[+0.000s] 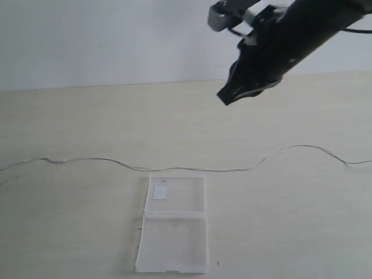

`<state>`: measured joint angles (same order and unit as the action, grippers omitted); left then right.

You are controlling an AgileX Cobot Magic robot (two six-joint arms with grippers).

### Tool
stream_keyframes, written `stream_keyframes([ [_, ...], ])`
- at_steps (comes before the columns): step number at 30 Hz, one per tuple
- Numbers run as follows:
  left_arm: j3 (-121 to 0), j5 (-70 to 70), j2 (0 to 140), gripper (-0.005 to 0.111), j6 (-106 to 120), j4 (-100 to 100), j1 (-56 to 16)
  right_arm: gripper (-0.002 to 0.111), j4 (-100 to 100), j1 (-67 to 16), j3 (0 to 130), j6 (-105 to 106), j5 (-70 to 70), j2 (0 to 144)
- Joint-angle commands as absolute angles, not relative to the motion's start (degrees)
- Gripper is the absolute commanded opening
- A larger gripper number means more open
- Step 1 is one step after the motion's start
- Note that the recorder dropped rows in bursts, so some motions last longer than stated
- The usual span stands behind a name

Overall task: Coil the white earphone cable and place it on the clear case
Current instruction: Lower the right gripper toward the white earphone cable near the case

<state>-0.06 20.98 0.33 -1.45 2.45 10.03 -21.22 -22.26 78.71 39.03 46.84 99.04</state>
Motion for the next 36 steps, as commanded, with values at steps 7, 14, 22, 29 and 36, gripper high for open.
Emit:
stream_keyframes([
  [7,0.0,20.6,0.0,0.0,-1.2,2.2,10.2,0.037,-11.8,-27.9,92.1,37.9,46.6,117.9],
  [14,0.0,20.6,0.0,0.0,-1.2,2.2,10.2,0.04,-0.5,-31.4,97.3,36.8,47.1,124.5],
  [22,0.0,20.6,0.0,0.0,-1.2,2.2,10.2,0.041,2.4,-32.6,101.4,36.8,49.4,128.8],
  [29,0.0,20.6,0.0,0.0,-1.2,2.2,10.2,0.041,4.6,-34.4,102.1,38.0,51.1,131.1],
  [36,0.0,20.6,0.0,0.0,-1.2,2.2,10.2,0.041,4.6,-35.0,102.1,38.5,51.2,131.3],
])
